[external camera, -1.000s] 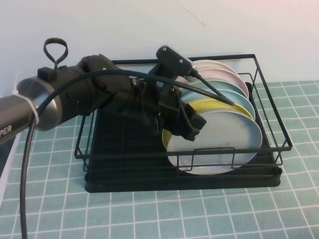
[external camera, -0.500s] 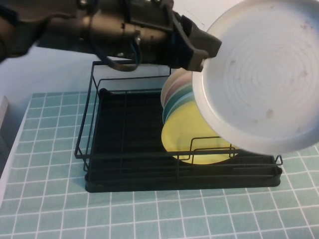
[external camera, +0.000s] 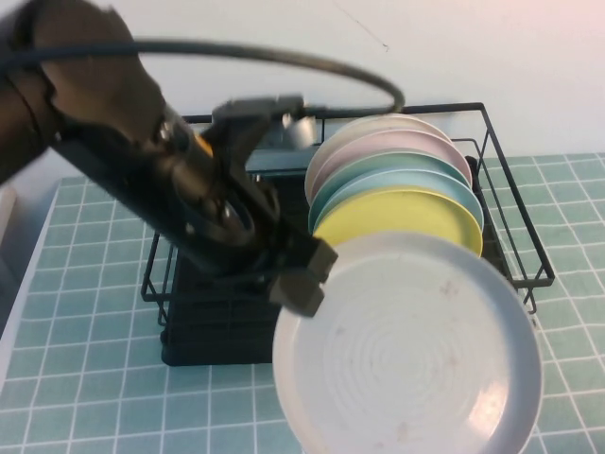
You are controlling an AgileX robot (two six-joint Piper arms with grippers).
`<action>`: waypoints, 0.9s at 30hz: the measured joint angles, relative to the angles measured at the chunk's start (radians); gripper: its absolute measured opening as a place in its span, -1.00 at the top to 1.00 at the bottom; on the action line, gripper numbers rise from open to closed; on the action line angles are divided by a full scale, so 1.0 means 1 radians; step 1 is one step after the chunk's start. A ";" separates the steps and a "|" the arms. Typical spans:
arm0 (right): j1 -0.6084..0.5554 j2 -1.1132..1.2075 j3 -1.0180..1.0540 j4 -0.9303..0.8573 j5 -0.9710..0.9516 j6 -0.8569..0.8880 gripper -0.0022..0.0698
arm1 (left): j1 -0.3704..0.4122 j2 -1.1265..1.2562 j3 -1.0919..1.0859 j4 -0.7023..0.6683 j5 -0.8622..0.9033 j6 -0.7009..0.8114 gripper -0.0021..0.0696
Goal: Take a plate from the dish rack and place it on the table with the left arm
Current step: Place the plate from the table
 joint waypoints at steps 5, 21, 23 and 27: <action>0.000 0.000 0.000 0.000 0.000 0.000 0.94 | 0.000 0.028 0.190 -0.002 -0.151 -0.075 0.87; 0.000 0.000 0.000 0.000 0.000 0.000 0.94 | 0.000 0.225 0.416 -0.331 -0.516 0.061 0.78; 0.000 0.000 0.000 0.000 0.000 0.000 0.94 | 0.000 0.227 0.416 -0.346 -0.516 0.076 0.60; 0.000 0.000 0.000 0.000 0.000 0.000 0.94 | 0.000 0.225 0.416 -0.362 -0.502 0.096 0.08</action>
